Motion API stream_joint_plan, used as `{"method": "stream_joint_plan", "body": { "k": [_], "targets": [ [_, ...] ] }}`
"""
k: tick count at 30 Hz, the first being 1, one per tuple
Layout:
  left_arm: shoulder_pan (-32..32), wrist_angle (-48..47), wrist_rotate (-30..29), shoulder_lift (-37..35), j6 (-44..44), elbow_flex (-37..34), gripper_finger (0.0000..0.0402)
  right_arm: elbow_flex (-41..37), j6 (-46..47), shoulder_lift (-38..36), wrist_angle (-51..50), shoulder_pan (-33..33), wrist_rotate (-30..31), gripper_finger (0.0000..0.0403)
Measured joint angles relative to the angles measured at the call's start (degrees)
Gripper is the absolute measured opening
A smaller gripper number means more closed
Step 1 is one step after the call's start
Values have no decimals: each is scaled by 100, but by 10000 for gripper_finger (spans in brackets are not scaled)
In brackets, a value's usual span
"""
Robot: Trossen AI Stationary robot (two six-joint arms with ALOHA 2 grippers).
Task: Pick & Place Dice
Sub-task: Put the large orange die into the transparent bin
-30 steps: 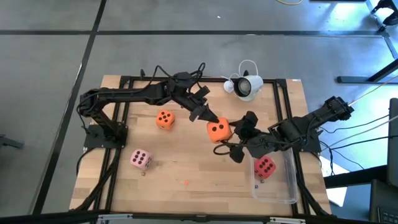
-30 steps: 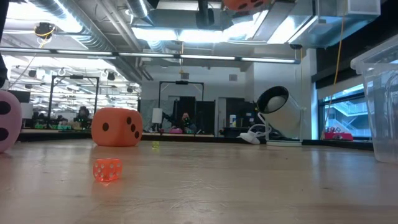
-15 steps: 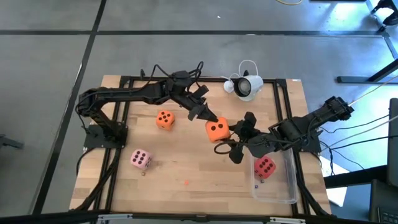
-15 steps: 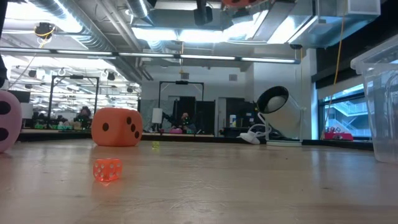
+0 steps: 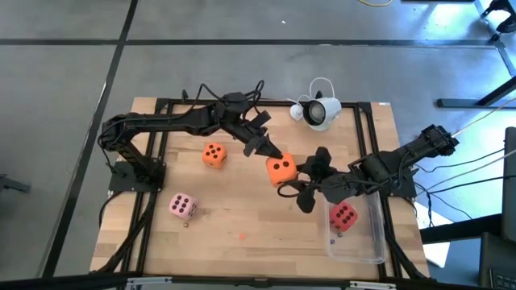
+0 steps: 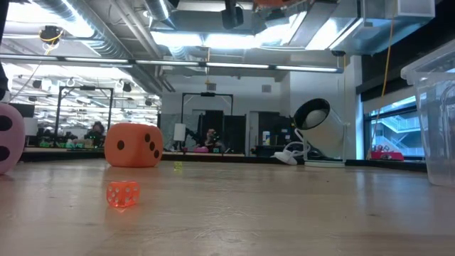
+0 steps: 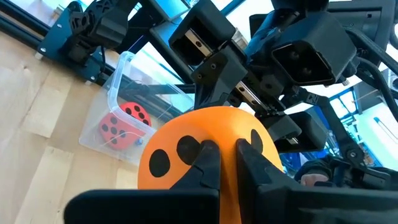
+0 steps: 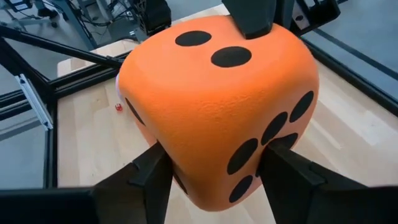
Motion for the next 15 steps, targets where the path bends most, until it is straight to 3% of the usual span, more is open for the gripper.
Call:
{"method": "stream_joint_plan", "body": {
  "k": [8,15],
  "targets": [
    [-2,22,-2,5,29,0,15,0,249,2,9,-2,-116,198],
    [-2,120,24,9,2,2,97,0,343,7,102,-2,-162,181]
  ]
}}
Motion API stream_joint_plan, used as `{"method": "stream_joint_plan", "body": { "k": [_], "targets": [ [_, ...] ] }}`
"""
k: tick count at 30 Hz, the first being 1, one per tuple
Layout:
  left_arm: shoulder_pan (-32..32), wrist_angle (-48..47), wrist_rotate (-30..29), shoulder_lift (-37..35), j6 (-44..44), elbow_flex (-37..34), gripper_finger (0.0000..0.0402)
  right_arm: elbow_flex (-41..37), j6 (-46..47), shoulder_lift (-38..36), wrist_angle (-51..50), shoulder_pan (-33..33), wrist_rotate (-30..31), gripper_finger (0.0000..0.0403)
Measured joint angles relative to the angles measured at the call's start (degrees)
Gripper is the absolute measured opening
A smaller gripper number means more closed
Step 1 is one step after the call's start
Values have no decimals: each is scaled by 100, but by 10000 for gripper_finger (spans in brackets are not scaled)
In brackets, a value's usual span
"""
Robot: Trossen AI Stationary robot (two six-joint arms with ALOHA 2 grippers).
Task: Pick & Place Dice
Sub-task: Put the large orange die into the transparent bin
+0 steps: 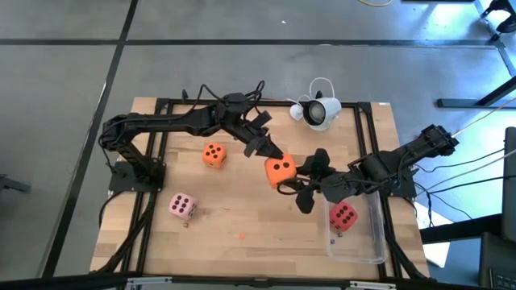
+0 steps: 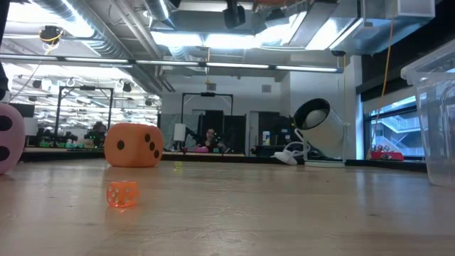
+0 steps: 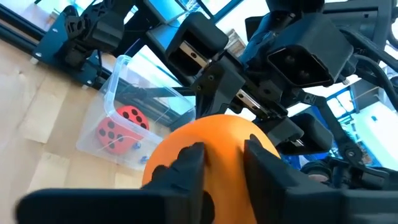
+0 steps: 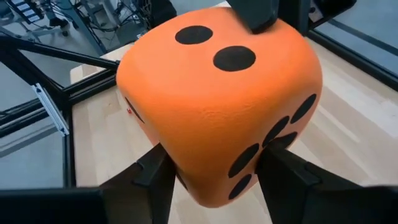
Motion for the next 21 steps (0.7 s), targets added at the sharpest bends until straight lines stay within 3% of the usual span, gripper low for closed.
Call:
{"method": "stream_joint_plan", "body": {
  "k": [9,15,21],
  "targets": [
    [157,446,251,22,-411,4,200,22,23,4,386,-2,-192,166],
    [471,807,786,26,-678,4,213,22,367,4,138,31,-549,157],
    [926,955,1470,7,-778,393,207,22,1211,-63,-722,153,-573,136]
  ]
}}
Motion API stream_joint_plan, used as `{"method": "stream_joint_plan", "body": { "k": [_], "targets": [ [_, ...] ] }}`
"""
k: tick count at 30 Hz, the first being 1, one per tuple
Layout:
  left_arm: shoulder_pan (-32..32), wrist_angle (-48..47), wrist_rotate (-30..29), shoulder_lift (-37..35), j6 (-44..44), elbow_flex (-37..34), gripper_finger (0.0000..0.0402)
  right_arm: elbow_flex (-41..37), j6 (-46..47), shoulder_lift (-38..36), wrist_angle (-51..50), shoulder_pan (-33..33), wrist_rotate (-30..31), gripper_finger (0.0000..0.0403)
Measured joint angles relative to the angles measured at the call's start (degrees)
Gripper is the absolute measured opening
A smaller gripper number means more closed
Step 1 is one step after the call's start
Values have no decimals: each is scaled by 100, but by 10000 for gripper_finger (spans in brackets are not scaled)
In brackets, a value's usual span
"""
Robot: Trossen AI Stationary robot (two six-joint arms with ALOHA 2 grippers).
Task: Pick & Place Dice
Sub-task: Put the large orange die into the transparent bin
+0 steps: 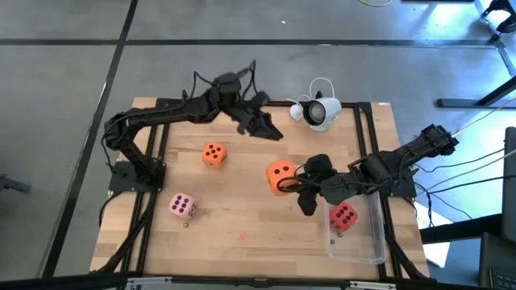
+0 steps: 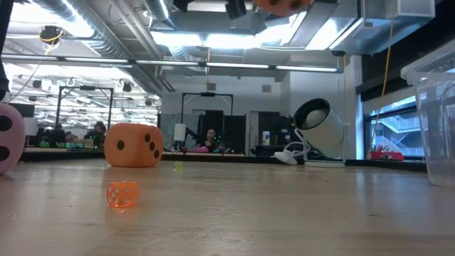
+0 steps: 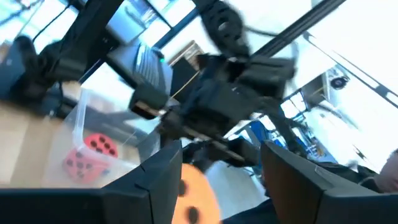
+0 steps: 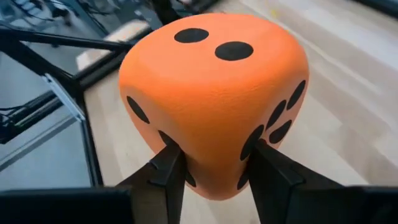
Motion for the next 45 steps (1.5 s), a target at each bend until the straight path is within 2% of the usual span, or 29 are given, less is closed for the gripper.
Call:
{"method": "stream_joint_plan", "body": {
  "k": [5,10,13,17,20,23,26,29,34,38,45],
  "targets": [
    [356,-27,496,-98,-14,315,195,-2,1023,-316,-907,234,-1,125],
    [708,-84,1158,-389,25,339,177,-2,2278,-744,-1991,636,1,122],
    [865,-678,1393,-622,391,333,164,-7,3049,-906,-2626,901,-157,101],
    [1021,-2100,1199,-1075,1452,333,146,-9,4076,-938,-3445,1278,-641,90],
    [1103,-3447,615,-1492,2515,331,135,-11,4792,-940,-3792,1565,-897,80],
    [1045,-4571,-625,-1954,3275,330,129,-11,5250,-940,-3850,1804,-1020,71],
    [766,-5221,-1870,-2305,3547,333,128,-11,5678,-938,-4026,2062,-1355,46],
    [432,-5562,-2745,-2506,3593,333,127,-11,6106,-938,-4158,2299,-1640,45],
    [8,-5792,-3386,-2660,3641,330,127,-11,6547,-910,-4130,2582,-2358,16],
    [-187,-6001,-3740,-2662,3781,328,127,-11,6635,-729,-3764,2651,-2801,10],
    [-349,-6190,-4187,-2647,3803,328,127,-13,6613,-66,-2817,2656,-3194,2]
  ]
}}
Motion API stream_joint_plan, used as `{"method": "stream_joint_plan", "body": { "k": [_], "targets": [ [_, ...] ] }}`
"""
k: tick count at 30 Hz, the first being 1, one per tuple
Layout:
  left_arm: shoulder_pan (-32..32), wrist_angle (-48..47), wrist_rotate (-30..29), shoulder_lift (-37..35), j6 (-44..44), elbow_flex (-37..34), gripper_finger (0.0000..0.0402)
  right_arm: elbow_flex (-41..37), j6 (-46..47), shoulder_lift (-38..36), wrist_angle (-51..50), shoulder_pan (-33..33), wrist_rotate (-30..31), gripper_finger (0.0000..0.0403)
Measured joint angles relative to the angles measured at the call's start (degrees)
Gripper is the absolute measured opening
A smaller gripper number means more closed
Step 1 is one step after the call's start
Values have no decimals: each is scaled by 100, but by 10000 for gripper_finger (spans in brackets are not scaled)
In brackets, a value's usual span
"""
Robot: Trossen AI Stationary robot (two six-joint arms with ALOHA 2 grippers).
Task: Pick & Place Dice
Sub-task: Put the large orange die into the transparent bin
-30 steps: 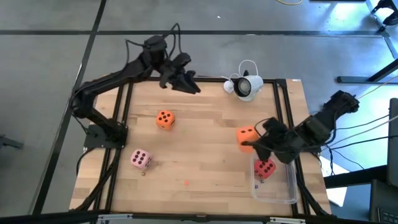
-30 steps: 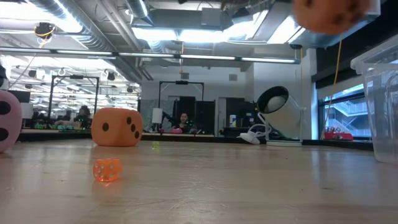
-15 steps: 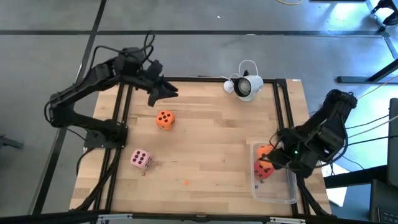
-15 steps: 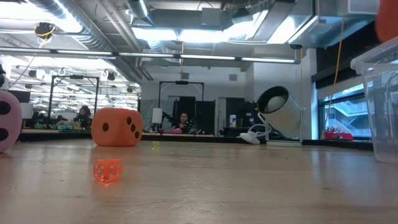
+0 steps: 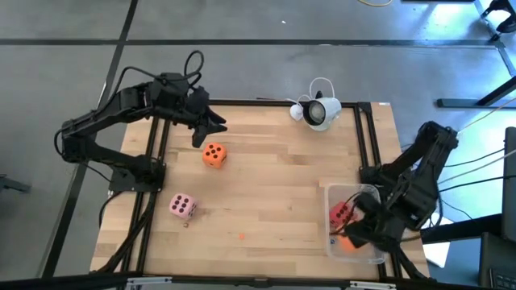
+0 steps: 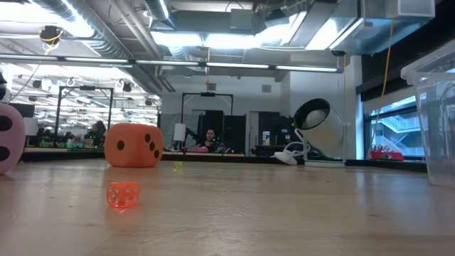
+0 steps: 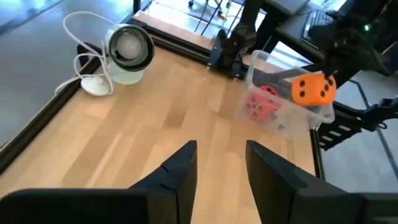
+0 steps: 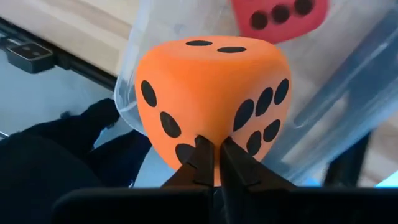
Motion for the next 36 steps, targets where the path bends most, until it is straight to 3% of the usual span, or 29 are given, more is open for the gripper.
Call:
{"method": "stream_joint_plan", "body": {
  "k": [7,28,36],
  "targets": [
    [-13,11,-55,0,0,0,127,-4,-83,696,315,-2,-427,1],
    [-13,18,-53,0,-63,0,127,-4,22,867,623,-17,-82,2],
    [-13,24,-57,0,-59,0,127,-4,-87,1259,740,-50,-116,1]
  ]
}}
